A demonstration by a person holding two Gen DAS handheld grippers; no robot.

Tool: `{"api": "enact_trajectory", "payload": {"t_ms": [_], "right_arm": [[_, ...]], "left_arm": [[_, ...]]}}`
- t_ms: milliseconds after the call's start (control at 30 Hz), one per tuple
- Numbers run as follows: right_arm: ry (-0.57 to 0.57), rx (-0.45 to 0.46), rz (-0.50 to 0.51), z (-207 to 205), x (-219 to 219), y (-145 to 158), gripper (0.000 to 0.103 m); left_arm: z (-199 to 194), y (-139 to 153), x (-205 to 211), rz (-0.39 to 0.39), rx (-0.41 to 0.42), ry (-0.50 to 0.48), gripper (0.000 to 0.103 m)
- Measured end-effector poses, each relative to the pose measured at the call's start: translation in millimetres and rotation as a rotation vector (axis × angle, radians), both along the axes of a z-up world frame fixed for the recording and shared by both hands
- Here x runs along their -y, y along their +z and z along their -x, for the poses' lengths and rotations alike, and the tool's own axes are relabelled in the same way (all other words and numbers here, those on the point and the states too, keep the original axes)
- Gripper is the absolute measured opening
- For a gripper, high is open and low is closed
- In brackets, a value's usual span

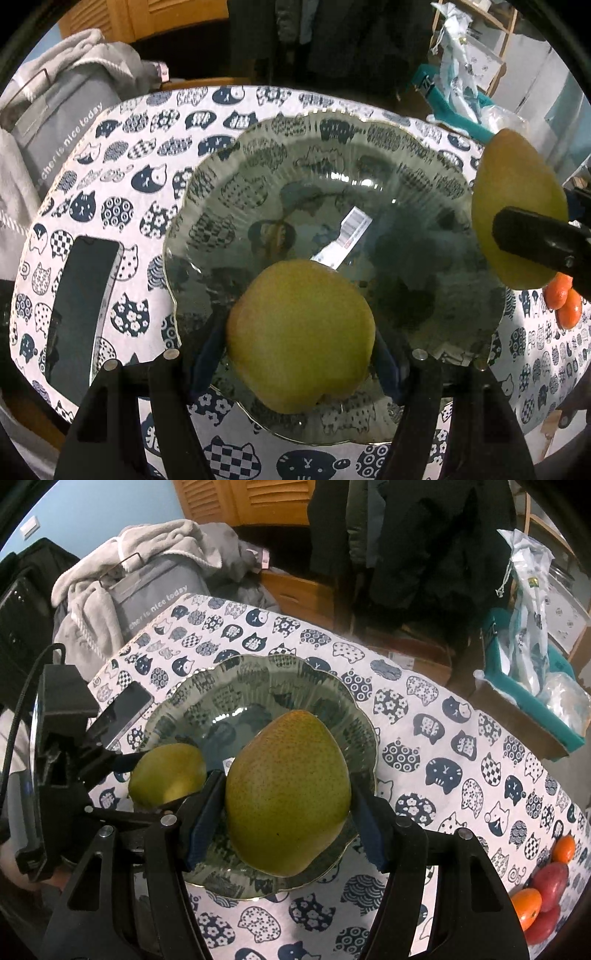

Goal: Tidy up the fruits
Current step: 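Lower both pears into the glass bowl and open both grippers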

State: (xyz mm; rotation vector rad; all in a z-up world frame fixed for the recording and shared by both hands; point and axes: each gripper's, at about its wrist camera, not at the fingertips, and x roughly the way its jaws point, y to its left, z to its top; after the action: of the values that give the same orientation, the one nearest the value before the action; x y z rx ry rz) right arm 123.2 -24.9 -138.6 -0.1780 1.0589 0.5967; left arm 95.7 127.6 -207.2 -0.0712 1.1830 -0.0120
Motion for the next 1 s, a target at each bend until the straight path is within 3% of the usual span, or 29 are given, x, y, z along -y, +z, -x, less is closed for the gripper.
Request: {"api": "enact_trajectory", "payload": {"t_ms": [233,733,1000], "right_arm": [[0.001,-0.012,0.012,-2,-4,-6,0.066],[0.008,-0.021,0.046,3,-18,-24,0.066],[-0.026,-0.058,0.079,1,-16,-45,0.067]], "left_arm": [[9,29,8,-0.057,0.124,-0.037,0.072],[27,59,-17,-0.045,0.219,0.045,0.072],[33,63,-19,-0.036,0.225,0.055,0.073]]}}
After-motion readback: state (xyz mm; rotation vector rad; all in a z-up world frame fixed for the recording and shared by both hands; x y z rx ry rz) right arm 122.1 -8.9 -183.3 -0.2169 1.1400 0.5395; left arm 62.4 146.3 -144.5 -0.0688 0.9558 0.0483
